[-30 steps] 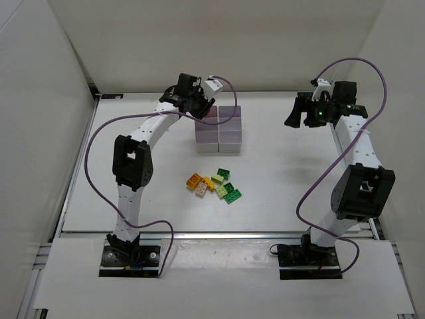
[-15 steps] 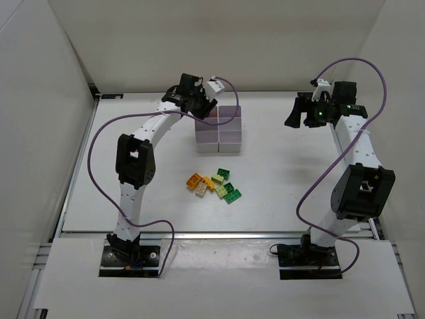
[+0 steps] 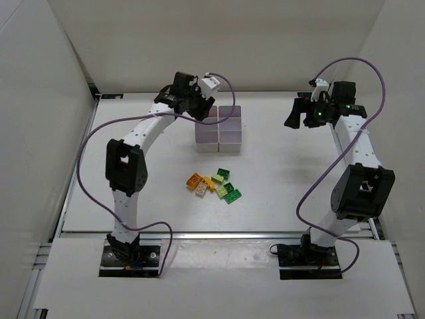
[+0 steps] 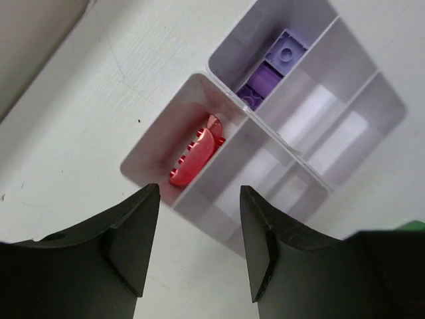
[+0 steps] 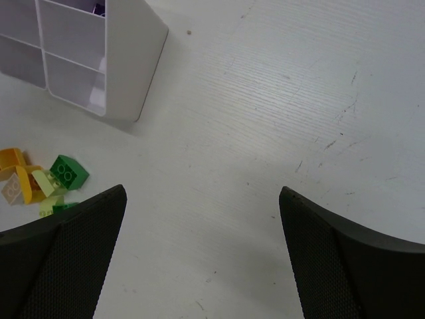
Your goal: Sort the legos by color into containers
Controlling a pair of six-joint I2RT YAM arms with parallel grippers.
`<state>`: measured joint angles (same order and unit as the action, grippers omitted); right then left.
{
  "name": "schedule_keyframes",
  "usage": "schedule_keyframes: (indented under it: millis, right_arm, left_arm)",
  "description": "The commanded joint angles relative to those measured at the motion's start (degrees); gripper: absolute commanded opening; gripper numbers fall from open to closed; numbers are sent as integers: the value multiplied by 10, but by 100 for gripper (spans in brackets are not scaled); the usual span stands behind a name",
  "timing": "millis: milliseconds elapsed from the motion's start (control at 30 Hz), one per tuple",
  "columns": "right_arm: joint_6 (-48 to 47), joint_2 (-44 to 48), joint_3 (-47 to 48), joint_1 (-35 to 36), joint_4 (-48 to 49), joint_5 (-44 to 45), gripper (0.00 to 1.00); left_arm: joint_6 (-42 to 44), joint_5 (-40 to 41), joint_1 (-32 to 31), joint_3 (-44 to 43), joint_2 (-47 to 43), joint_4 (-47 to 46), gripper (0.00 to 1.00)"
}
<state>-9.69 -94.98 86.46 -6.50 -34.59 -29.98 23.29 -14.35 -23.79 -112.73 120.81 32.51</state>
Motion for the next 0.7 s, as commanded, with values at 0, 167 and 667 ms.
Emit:
schedule_keyframes:
  millis: [0,167,667]
  right_arm:
    - [-51,7,12,30,-17,0,99]
    - [-200,31,-15,165,-77,-26,99]
    - [-249,-1,-120,402,15,83,92]
  left_arm:
    - [-61,-19,-9,88,-137,-1,62]
    - [-95,-3,-14,260,-237,-6,65]
    - [-188,111,71,384,-349,-36,89]
